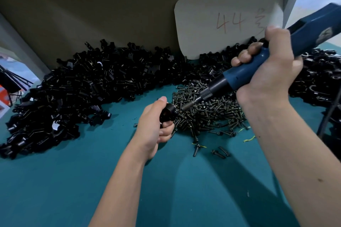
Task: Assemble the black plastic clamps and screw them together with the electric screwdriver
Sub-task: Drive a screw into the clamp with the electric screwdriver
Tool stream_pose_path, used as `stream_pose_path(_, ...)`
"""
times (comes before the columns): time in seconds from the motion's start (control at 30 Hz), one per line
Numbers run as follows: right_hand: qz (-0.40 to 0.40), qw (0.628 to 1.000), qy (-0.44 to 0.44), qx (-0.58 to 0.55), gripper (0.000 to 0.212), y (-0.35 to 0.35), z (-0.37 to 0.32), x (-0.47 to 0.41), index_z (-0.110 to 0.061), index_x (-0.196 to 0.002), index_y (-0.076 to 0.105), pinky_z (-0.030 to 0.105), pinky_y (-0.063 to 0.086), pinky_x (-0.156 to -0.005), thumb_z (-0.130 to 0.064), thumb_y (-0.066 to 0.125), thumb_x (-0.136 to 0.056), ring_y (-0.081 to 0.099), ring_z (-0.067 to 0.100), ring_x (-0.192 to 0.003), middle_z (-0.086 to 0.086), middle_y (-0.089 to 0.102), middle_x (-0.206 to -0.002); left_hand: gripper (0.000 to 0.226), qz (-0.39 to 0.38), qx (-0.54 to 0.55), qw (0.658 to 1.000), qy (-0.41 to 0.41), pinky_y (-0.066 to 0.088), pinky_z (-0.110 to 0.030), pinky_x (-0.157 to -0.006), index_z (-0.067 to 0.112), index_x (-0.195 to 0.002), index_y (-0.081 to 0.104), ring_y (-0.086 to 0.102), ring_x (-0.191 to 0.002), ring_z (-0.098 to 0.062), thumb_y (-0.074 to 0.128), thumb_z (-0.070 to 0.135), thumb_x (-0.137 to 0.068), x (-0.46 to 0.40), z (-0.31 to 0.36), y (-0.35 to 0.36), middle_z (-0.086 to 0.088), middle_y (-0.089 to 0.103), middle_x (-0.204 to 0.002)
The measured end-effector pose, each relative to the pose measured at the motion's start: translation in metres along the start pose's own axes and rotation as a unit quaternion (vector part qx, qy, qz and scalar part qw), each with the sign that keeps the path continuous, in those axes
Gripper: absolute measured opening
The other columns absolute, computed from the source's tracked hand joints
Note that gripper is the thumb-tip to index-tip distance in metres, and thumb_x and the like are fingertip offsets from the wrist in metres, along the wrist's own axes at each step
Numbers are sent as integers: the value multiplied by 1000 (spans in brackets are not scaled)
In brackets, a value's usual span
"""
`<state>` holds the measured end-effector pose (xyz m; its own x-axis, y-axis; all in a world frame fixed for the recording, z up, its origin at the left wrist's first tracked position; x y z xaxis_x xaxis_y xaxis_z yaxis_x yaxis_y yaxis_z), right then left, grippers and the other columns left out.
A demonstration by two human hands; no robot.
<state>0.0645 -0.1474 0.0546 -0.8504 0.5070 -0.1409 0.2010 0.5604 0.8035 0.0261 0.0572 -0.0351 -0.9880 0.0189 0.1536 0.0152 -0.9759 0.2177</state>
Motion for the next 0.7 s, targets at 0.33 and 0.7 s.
stream_pose_path(0.33, -29, 999, 6, 41, 22, 2, 5, 6, -10, -94, 44, 30, 42, -50, -7, 66, -93, 44, 18, -46, 3, 47, -60, 34, -24, -113, 993, 23, 7, -25, -48, 34, -62, 45, 15, -49, -14, 55, 60, -82, -2, -5, 1, -1, 23, -66)
stream_pose_path(0.7, -102, 994, -2, 46, 21, 9, 0, 8, -12, -82, 41, 29, 39, -48, 3, 55, -88, 40, 18, -43, 3, 42, -55, 38, -13, -180, 984, 1, 14, -15, -42, 31, -67, 33, 16, -42, -9, 46, 52, -95, -1, -5, 4, 10, 22, -55)
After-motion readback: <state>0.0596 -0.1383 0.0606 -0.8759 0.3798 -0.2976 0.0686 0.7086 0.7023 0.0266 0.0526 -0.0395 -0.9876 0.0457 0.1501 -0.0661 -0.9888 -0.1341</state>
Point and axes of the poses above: each hand's wrist, its own x-axis away from the middle knuckle, its own y-axis out of the palm, z = x × y, the point moved 2 cm from there along -x, towards the middle knuckle
